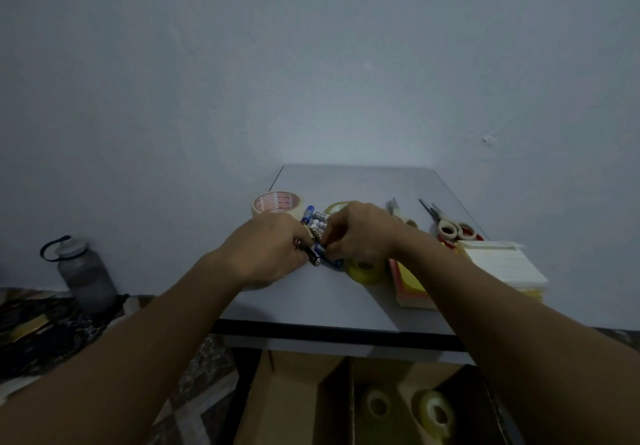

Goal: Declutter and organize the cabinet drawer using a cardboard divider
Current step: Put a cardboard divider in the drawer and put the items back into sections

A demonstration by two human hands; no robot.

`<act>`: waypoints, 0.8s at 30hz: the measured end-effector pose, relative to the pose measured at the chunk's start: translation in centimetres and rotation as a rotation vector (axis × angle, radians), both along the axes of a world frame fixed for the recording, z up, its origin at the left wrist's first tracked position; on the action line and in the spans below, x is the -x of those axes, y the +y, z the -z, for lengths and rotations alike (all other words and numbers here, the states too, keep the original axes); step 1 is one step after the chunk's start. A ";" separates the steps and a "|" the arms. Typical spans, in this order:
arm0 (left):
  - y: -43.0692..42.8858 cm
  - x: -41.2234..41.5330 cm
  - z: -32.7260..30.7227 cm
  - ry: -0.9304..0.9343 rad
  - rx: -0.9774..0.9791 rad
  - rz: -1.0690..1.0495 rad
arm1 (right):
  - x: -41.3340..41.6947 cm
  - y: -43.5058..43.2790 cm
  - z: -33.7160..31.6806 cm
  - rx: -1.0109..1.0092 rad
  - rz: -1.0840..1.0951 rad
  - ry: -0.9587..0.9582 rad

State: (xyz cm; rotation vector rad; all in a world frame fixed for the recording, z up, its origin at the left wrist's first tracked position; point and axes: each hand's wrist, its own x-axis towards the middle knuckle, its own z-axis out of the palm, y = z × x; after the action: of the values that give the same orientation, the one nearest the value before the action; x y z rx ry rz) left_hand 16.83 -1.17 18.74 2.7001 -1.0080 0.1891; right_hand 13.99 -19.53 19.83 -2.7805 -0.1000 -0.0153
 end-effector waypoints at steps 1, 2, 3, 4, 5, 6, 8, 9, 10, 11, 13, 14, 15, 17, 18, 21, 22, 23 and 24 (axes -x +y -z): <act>0.0 0.1 0.1 -0.012 -0.003 -0.003 | 0.2 -0.1 -0.1 0.004 0.000 -0.002; 0.0 0.2 0.2 -0.027 -0.006 -0.008 | 0.3 -0.1 -0.3 0.006 0.001 0.000; -0.1 0.2 0.3 -0.039 -0.009 -0.015 | 0.5 0.0 -0.4 0.011 -0.002 0.004; -0.2 0.3 0.4 -0.043 -0.009 -0.020 | 0.5 0.1 -0.5 0.022 -0.005 0.010; -0.3 0.3 0.5 -0.042 -0.006 -0.028 | 0.4 0.2 -0.5 0.038 -0.004 0.011; -0.4 0.3 0.6 -0.044 0.001 -0.043 | 0.3 0.3 -0.4 0.056 0.006 0.007; -0.4 0.2 0.9 -0.058 0.026 -0.087 | 0.0 0.3 -0.2 0.077 0.050 -0.014; -0.4 0.1 1.1 -0.065 0.041 -0.112 | -0.2 0.3 -0.1 0.079 0.074 -0.023; -0.5 0.0 1.1 -0.072 0.053 -0.131 | -0.3 0.3 0.0 0.079 0.090 -0.024; -0.6 0.0 1.2 -0.081 0.059 -0.145 | -0.3 0.3 0.0 0.081 0.097 -0.022; -0.8 0.0 1.3 -0.088 0.073 -0.160 | -0.5 0.3 0.1 0.097 0.095 -0.013; -0.9 0.1 1.3 -0.085 0.082 -0.167 | -0.6 0.3 0.2 0.108 0.092 -0.007; -1.0 0.2 1.3 -0.078 0.089 -0.176 | -0.7 0.4 0.2 0.121 0.088 -0.004; -1.2 0.5 1.4 -0.079 0.079 -0.189 | -1.1 0.6 0.4 0.146 0.071 0.003; -1.3 0.7 1.3 -0.084 0.062 -0.189 | -1.3 0.7 0.4 0.158 0.057 0.013; -1.6 0.9 1.1 -0.082 0.028 -0.180 | -1.7 1.0 0.3 0.190 0.017 0.044; -1.6 0.9 1.0 -0.079 0.028 -0.179 | -1.7 0.9 0.2 0.194 0.010 0.053; -1.6 0.9 0.9 -0.072 0.028 -0.177 | -1.7 0.9 0.1 0.200 0.002 0.063; -1.6 1.0 0.8 -0.060 0.025 -0.171 | -1.7 0.8 0.1 0.208 -0.005 0.069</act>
State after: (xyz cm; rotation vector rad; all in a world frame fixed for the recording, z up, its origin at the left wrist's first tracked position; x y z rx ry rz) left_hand 15.86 -2.79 17.94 2.7721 -0.7834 0.3141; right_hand 15.74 -18.69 19.72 -2.9845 -0.0960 0.0984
